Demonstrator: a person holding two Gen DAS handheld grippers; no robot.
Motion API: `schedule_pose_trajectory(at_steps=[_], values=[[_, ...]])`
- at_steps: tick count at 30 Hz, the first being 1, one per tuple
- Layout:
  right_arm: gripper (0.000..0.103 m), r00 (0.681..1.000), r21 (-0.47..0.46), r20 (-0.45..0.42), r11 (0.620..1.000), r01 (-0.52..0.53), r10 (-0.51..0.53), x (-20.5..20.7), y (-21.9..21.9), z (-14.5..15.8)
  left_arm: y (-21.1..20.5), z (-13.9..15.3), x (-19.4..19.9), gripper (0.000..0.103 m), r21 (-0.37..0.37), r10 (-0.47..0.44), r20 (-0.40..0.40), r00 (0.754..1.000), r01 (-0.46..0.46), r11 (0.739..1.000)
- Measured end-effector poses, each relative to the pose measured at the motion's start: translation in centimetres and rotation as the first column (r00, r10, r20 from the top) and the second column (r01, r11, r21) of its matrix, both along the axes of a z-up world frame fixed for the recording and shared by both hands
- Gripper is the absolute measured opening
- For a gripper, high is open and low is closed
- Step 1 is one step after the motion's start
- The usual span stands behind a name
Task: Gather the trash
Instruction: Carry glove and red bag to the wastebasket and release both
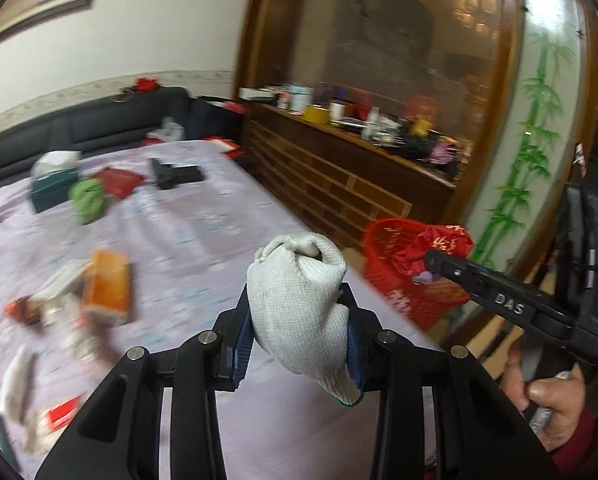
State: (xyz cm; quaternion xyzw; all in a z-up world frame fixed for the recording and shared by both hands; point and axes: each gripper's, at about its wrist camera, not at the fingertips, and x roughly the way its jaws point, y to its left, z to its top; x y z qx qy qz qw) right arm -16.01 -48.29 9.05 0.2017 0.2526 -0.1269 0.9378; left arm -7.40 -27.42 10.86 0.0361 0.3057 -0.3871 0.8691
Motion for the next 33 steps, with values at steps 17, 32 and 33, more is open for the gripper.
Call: schedule_pose_trajectory(at_steps=[17, 32, 33], values=[[0.042, 0.983, 0.087, -0.11, 0.984, 0.156, -0.147, -0.1, -12.3, -1.8, -19.4, -2.7, 4.0, 0.043, 0.065, -0.165, -0.111, 0.98, 0.173, 0.983], [0.059, 0.986, -0.006, -0.098, 0.991, 0.133, -0.133, -0.4, -9.3, -0.3, -13.5, -1.1, 3.0, 0.062, 0.051, -0.068, -0.075, 0.995, 0.072, 0.996], [0.059, 0.987, -0.026, -0.095, 0.991, 0.131, -0.132, -0.3, -8.5, -0.1, -12.4, -0.8, 2.8, 0.063, 0.05, -0.058, -0.065, 0.996, 0.061, 0.997]])
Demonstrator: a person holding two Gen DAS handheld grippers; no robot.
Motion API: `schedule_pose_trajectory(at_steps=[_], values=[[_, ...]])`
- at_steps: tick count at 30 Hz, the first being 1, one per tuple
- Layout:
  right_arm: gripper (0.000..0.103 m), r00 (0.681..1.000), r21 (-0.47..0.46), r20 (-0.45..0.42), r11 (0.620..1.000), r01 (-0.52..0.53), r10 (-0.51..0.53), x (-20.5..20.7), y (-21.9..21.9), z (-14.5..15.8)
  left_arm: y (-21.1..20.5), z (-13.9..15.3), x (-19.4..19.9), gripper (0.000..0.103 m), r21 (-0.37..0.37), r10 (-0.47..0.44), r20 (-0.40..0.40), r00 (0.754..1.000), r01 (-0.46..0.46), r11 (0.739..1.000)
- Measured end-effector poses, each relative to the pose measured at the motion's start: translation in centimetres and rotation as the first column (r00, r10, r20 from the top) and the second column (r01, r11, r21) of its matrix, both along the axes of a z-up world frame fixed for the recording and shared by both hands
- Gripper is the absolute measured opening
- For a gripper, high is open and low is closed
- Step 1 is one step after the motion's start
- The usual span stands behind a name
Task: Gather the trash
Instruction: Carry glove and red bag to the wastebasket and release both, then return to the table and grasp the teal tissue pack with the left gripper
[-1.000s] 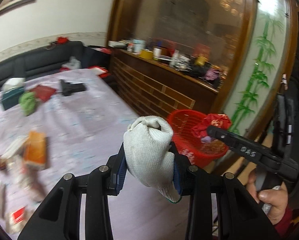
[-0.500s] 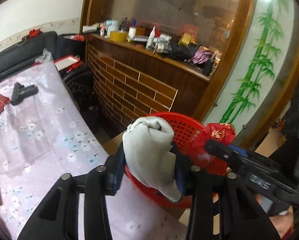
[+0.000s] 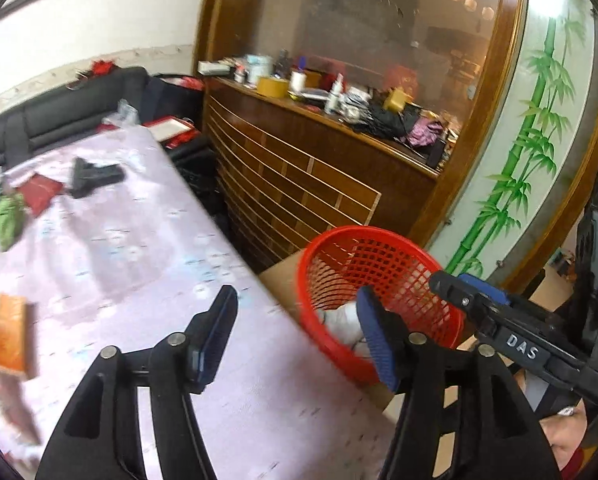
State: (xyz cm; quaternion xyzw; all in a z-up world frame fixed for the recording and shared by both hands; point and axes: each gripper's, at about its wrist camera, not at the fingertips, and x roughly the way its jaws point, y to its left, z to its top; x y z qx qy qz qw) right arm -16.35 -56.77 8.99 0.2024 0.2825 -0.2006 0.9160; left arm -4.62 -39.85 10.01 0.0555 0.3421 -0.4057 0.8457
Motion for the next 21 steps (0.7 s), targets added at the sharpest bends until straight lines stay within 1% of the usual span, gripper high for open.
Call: schedule_pose_trajectory(at_steps=[3, 5, 8, 10, 12, 14, 16, 18, 19, 20, 21], values=[[0.059, 1.0, -0.034, 0.002, 0.999, -0.026, 0.027, 0.3, 2.5, 0.5, 3.9, 0.7, -1.0, 0.063, 0.001, 0.046, 0.034, 0.998, -0.046, 0.999], [0.059, 0.998, -0.026, 0.005, 0.998, -0.064, 0.064, 0.8, 4.2, 0.7, 6.2, 1.0, -1.7, 0.063, -0.003, 0.064, 0.049, 0.997, -0.064, 0.998], [0.059, 0.989, -0.002, 0.02, 0.989, -0.146, 0.146, 1.7, 7.3, 0.6, 10.1, 1.5, -2.9, 0.064, 0.009, 0.112, 0.094, 0.989, -0.113, 0.994], [0.059, 0.975, -0.011, 0.01, 0.975, -0.223, 0.223, 2.6, 10.0, 0.4, 13.2, 1.5, -3.5, 0.065, 0.01, 0.156, 0.111, 0.981, -0.158, 0.987], [0.06, 0.956, -0.01, -0.003, 0.956, -0.294, 0.294, 3.5, 12.6, 0.2, 16.3, 1.5, -3.8, 0.065, 0.008, 0.197, 0.109, 0.974, -0.199, 0.98], [0.063, 0.922, 0.0, -0.008, 0.922, -0.387, 0.387, 4.5, 15.4, 0.1, 19.7, 1.4, -3.9, 0.065, -0.006, 0.242, 0.095, 0.966, -0.242, 0.97], [0.063, 0.892, 0.004, -0.033, 0.893, -0.451, 0.451, 5.4, 17.8, -0.3, 23.4, 1.2, -3.8, 0.065, -0.01, 0.302, 0.084, 0.95, -0.302, 0.953], [0.063, 0.86, 0.006, -0.063, 0.861, -0.508, 0.507, 6.2, 20.4, -0.8, 27.1, 0.8, -3.9, 0.065, -0.015, 0.369, 0.072, 0.926, -0.369, 0.929], [0.063, 0.842, 0.01, -0.075, 0.844, -0.536, 0.535, 6.5, 21.6, -1.1, 29.2, 0.6, -4.0, 0.065, -0.019, 0.407, 0.062, 0.911, -0.407, 0.913], [0.063, 0.817, 0.016, -0.086, 0.821, -0.571, 0.57, 7.0, 23.1, -1.4, 31.2, 0.2, -4.1, 0.066, -0.022, 0.441, 0.048, 0.896, -0.441, 0.897], [0.063, 0.802, 0.02, -0.094, 0.807, -0.591, 0.59, 7.3, 24.0, -1.7, 33.4, -0.2, -4.1, 0.066, -0.02, 0.477, 0.03, 0.878, -0.477, 0.879]])
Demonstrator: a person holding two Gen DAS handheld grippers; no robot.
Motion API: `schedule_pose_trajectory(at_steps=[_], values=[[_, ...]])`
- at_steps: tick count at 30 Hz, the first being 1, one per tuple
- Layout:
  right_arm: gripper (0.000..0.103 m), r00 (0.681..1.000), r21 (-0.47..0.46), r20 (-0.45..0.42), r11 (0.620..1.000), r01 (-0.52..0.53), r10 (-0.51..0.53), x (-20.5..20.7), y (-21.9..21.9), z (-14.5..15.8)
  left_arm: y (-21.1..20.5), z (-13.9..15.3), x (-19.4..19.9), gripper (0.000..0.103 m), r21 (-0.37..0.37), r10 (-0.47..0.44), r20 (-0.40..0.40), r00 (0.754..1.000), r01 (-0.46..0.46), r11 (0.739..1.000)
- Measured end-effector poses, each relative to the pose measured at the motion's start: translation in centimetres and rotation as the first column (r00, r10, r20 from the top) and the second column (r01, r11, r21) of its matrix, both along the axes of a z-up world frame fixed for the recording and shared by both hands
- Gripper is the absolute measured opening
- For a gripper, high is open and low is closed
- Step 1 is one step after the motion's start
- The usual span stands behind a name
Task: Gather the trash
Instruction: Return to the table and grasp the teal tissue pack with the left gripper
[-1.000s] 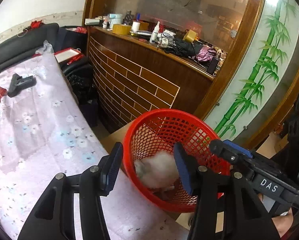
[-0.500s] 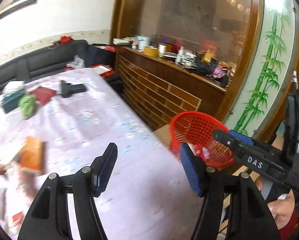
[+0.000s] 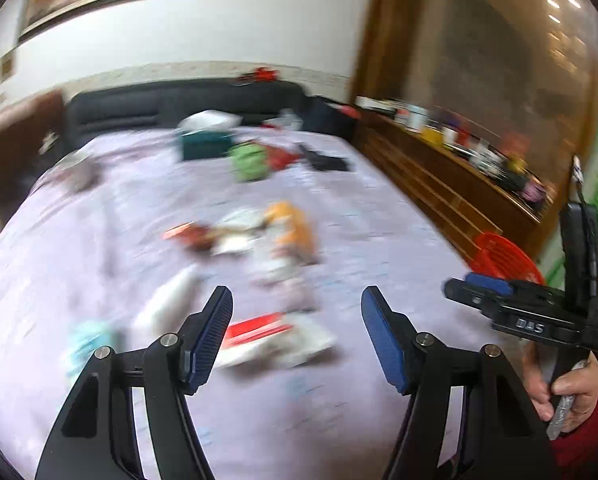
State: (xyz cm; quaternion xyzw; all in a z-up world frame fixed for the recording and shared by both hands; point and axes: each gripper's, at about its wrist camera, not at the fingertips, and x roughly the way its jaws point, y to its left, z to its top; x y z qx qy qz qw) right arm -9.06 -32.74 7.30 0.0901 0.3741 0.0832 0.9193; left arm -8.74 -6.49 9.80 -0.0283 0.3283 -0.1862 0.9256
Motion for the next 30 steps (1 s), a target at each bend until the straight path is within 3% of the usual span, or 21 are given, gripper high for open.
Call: schedule_pose_trajectory(at_steps=[4, 6, 9, 17, 20, 23, 30], values=[[0.063, 0.992, -0.021, -0.032, 0.992, -0.121, 0.12, 1.3, 4.4, -0.8, 6.8, -2.0, 0.5, 0.067, 0.031, 0.171, -0.058, 0.984, -0.169, 0.985], [0.063, 0.983, -0.023, -0.027, 0.983, -0.182, 0.182, 1.7, 6.3, -0.7, 9.2, -3.1, 0.9, 0.067, 0.063, 0.236, -0.084, 0.968, -0.231, 0.971], [0.063, 0.96, -0.038, -0.015, 0.959, -0.281, 0.28, 2.8, 9.2, -0.5, 12.3, -4.5, 1.6, 0.067, 0.052, 0.294, -0.134, 0.946, -0.289, 0.956], [0.064, 0.894, -0.143, -0.057, 0.883, -0.448, 0.444, 5.6, 15.5, -2.8, 13.2, -7.3, 3.0, 0.069, 0.07, 0.306, -0.209, 0.929, -0.298, 0.952], [0.064, 0.89, -0.192, -0.089, 0.869, -0.457, 0.448, 6.8, 16.6, -4.0, 13.0, -8.4, 3.6, 0.069, 0.071, 0.28, -0.237, 0.93, -0.271, 0.96], [0.073, 0.88, -0.189, -0.096, 0.859, -0.476, 0.466, 7.5, 17.0, -4.6, 12.5, -9.3, 4.1, 0.069, 0.11, 0.279, -0.244, 0.929, -0.259, 0.96], [0.073, 0.878, -0.23, -0.08, 0.849, -0.477, 0.471, 7.0, 17.7, -5.0, 12.1, -9.5, 4.7, 0.069, 0.133, 0.286, -0.201, 0.937, -0.263, 0.956]])
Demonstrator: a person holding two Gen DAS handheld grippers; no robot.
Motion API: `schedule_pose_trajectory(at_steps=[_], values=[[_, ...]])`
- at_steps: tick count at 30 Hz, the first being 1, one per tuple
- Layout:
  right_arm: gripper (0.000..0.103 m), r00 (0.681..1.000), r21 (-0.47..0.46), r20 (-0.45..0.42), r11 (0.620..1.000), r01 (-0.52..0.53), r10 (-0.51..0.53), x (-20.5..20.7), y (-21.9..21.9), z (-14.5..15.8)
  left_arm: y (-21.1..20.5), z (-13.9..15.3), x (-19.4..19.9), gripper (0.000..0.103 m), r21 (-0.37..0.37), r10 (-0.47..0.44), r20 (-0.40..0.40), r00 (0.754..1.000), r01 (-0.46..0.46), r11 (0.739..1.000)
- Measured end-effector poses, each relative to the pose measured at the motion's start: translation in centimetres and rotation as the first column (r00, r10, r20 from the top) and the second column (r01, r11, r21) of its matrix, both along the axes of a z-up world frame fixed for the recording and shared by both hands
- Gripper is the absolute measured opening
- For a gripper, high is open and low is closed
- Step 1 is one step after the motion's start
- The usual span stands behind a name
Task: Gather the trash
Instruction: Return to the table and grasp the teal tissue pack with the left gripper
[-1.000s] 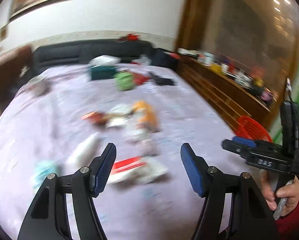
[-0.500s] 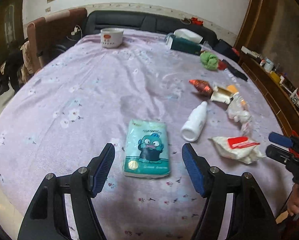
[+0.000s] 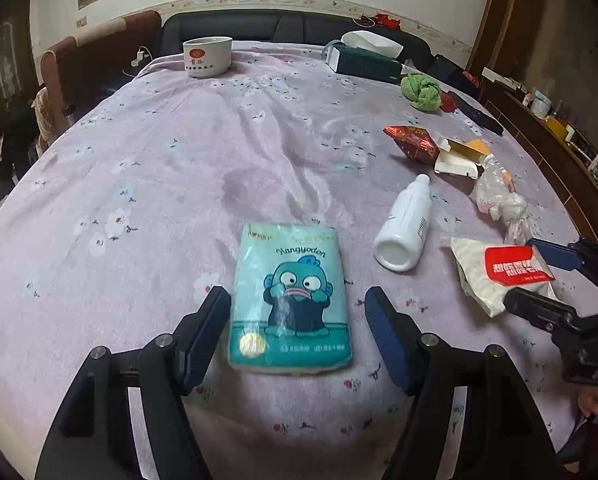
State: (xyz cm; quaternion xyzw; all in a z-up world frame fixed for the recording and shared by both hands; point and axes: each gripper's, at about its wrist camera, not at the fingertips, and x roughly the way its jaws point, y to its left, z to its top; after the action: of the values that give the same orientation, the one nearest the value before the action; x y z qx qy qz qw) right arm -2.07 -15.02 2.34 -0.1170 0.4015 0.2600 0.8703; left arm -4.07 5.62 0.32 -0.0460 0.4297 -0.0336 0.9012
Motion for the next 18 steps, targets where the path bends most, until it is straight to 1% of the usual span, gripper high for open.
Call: schedule_pose_trajectory(at_steps=[3, 5, 9, 11, 13, 14, 16, 17, 18], values=[[0.073, 0.999, -0.01, -0.017, 0.999, -0.04, 0.04, -0.7, 0.5, -0.1, -0.2, 0.0, 0.0, 0.069, 0.019, -0.001, 0.004, 1.0, 0.001, 1.0], [0.073, 0.996, -0.017, -0.035, 0.996, -0.084, 0.083, -1.4, 1.0, -0.2, -0.2, 0.0, 0.1, 0.069, 0.017, -0.004, 0.006, 1.0, 0.004, 1.0], [0.074, 0.991, -0.03, -0.04, 0.991, -0.133, 0.131, -2.5, 1.5, 0.1, 0.0, 0.0, 0.0, 0.069, 0.007, 0.001, 0.014, 1.0, -0.001, 1.0], [0.074, 0.988, -0.02, -0.045, 0.989, -0.147, 0.146, -2.5, 1.7, 0.2, -0.1, -0.1, 0.0, 0.062, 0.022, 0.013, 0.018, 1.0, -0.013, 1.0], [0.074, 0.992, -0.044, -0.031, 0.991, -0.123, 0.122, -2.1, 1.9, 0.2, 0.0, -0.1, -0.1, 0.059, 0.026, 0.018, 0.02, 1.0, -0.019, 0.999], [0.074, 0.993, -0.052, -0.028, 0.992, -0.116, 0.115, -1.9, 2.1, 0.0, 0.0, 0.0, -0.1, 0.054, 0.033, 0.021, 0.023, 1.0, -0.021, 0.999], [0.073, 0.994, -0.058, -0.032, 0.993, -0.104, 0.103, -1.5, 2.3, -0.5, 0.1, -0.1, -0.3, 0.049, 0.042, 0.026, 0.029, 0.999, -0.028, 0.999], [0.07, 0.995, -0.062, -0.037, 0.993, -0.099, 0.097, -1.3, 2.4, -0.8, 0.3, -0.1, -0.3, 0.048, 0.034, 0.029, 0.032, 0.999, -0.03, 0.999], [0.056, 0.995, -0.068, -0.039, 0.993, -0.095, 0.092, -1.3, 2.5, -1.1, 0.4, 0.0, -0.4, 0.047, 0.027, 0.033, 0.034, 0.999, -0.033, 0.999]])
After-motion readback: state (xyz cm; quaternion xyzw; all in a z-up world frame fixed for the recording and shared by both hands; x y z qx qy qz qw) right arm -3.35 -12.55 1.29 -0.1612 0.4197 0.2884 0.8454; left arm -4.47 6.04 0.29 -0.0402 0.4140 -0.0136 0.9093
